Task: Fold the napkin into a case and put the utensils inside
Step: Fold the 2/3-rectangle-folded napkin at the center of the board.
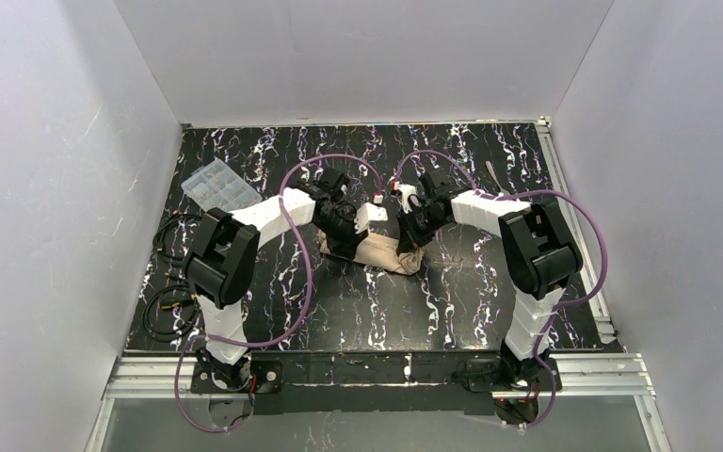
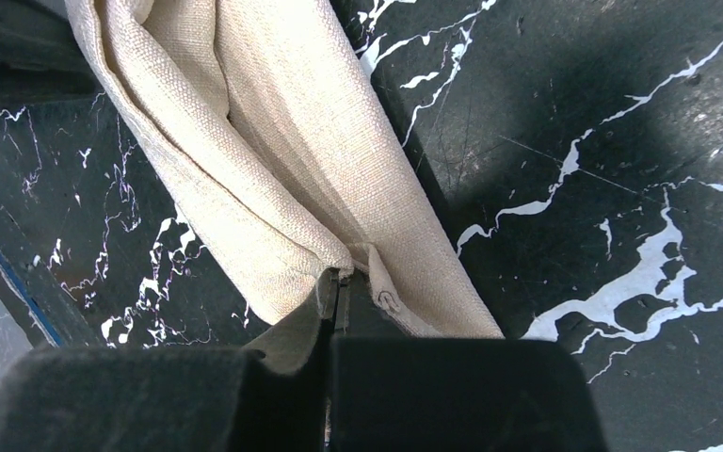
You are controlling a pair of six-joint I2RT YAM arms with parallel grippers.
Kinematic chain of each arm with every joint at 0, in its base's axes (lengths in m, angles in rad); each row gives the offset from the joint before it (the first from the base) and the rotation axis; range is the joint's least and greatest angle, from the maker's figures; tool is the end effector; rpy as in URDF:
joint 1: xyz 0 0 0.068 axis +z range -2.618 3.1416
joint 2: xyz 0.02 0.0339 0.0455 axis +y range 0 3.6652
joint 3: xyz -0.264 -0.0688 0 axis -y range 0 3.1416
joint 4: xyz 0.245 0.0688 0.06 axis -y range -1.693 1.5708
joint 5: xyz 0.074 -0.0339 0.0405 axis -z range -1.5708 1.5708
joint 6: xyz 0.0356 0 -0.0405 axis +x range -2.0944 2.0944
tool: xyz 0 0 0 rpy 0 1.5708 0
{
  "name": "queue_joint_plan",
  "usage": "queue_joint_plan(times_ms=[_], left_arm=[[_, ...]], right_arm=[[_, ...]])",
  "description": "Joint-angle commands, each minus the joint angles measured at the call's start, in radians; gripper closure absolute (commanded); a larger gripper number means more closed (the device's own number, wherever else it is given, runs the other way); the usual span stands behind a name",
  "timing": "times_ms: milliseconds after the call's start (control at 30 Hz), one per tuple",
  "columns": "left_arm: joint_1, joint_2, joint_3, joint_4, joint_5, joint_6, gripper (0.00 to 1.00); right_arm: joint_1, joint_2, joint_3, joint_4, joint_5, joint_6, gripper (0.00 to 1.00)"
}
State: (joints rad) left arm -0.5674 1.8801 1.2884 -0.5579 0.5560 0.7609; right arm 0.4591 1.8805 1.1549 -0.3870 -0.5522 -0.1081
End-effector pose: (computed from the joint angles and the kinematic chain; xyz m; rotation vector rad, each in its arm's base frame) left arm 0.3102 -0.2200 0.1830 1.7226 1.9440 -0.6829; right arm 0.3231 0.1806 0.1537 -0.9144 2.5084 0.8517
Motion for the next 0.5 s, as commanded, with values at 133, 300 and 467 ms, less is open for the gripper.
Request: queue_joint_plan(times_ms=[133, 300, 467], left_arm=[[0.013, -0.003, 0.095, -0.182, 0.266, 0.059, 0.87], [0.014, 0.035, 0.111, -0.133, 0.204, 0.021, 0.87], [0.014, 0.067, 0.095, -0.006, 0.066, -0.044, 0.87]], right_arm=[[0.002, -0.002, -0.004, -0.037, -0.020, -0.003, 0.99], [0.001, -0.009, -0.007, -0.035, -0.026, 0.003, 0.99], [0.002, -0.014, -0.017, -0.023, -0.036, 0.010, 0.99]])
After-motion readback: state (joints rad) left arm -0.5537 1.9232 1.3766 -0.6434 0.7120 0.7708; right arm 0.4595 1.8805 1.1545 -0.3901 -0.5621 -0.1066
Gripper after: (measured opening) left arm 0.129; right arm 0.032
